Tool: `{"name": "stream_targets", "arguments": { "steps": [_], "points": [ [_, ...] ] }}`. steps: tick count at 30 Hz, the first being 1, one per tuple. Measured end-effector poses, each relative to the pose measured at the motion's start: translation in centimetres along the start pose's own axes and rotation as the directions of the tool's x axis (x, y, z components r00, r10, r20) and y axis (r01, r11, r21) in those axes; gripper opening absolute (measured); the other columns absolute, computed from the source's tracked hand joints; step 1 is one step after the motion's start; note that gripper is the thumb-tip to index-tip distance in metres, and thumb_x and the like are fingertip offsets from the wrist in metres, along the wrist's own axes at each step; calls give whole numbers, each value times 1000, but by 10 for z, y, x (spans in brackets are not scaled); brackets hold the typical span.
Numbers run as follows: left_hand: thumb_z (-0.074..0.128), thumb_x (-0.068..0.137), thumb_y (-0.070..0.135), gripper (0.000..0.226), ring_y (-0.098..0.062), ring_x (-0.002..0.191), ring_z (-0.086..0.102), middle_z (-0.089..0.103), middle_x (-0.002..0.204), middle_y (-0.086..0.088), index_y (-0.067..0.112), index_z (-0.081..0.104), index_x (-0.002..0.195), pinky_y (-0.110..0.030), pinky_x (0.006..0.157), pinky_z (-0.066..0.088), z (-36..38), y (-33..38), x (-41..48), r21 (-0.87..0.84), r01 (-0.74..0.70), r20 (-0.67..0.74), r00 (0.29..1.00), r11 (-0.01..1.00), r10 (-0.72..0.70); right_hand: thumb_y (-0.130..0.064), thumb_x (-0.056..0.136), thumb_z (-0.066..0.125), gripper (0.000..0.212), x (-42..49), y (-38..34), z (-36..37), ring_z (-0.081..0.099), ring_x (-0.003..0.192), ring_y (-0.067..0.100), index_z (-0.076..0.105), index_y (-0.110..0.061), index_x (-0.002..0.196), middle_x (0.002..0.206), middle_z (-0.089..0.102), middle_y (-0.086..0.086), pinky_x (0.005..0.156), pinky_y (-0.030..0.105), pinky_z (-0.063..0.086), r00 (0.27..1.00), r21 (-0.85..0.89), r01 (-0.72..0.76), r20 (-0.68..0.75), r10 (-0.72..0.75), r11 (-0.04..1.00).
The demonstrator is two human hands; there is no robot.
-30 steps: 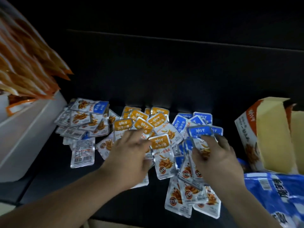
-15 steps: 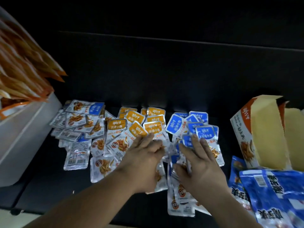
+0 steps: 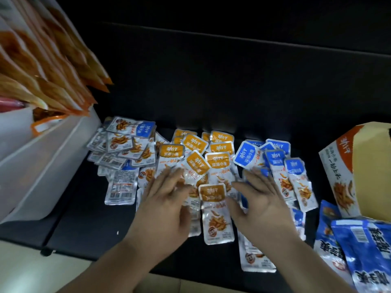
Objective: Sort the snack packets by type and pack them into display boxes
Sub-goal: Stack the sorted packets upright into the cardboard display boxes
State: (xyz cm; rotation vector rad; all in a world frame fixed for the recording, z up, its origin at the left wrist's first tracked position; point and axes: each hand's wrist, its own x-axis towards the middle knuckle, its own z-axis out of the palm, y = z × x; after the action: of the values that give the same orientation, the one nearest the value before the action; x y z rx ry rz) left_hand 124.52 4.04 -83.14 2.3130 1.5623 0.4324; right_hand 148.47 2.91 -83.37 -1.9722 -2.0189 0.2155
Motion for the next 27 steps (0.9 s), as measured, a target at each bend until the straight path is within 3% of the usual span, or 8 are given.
{"name": "stream_targets", "arguments": {
  "steps": [3,5,8,11,14,16,20,27],
  "points": [
    [58,90,37,60,-32,157,22,31,167,-5,27,49,148,-62,117,37,6,-12,-21,-38,121,51,992,992,-119,-59,92,33,67,7,-21,8,47,145,31,68,-20,133,148,58,9,122,55,33,986,-9,34,163,-32,999],
    [58,90,43,72,-34,158,19,19,172,-3,33,33,157,-61,118,35,14,-13,-35,-22,129,109,986,991,-126,-63,89,15,80,8,-32,10,34,153,27,53,-25,148,161,43,5,128,52,19,955,-52,55,295,-37,997],
    [57,90,49,76,-39,151,35,26,170,-8,30,33,159,-59,109,46,20,-12,-44,47,88,89,992,995,-92,-63,85,1,86,6,-41,11,17,158,25,31,-30,159,170,22,-1,130,48,11,906,-112,72,423,-18,991],
    [52,91,53,68,-36,139,51,36,165,-7,31,44,154,-52,92,58,18,-10,-43,40,85,47,995,996,-87,-54,99,29,64,-2,-50,7,32,152,28,41,-26,155,168,29,0,119,47,35,922,-36,45,386,-27,998],
    [54,89,52,63,-37,133,53,41,162,-7,30,51,148,-53,88,58,12,-9,-42,77,85,-3,996,993,-85,-49,96,45,50,-11,-52,8,52,137,29,57,-27,140,159,43,0,85,45,61,943,19,12,333,-18,1000],
    [57,89,50,59,-40,137,48,41,161,-11,25,58,142,-58,95,52,10,-4,-40,116,47,-53,998,992,-42,-52,93,40,50,-14,-49,10,51,138,32,61,-31,133,157,46,4,83,47,63,950,38,-32,311,18,999],
    [60,89,61,67,-44,152,29,34,166,-11,27,56,147,-69,115,32,20,3,-37,177,2,-23,1000,984,2,-60,93,27,59,-16,-49,11,33,152,35,48,-41,144,167,31,7,107,52,51,933,10,-36,359,30,999],
    [55,91,64,70,-41,144,45,28,169,-7,32,48,153,-60,98,54,23,0,-43,130,50,14,999,990,-52,-44,89,55,43,-16,-51,5,68,116,33,66,-33,129,152,53,1,70,46,63,967,-11,-16,256,18,1000]
  ]
}}
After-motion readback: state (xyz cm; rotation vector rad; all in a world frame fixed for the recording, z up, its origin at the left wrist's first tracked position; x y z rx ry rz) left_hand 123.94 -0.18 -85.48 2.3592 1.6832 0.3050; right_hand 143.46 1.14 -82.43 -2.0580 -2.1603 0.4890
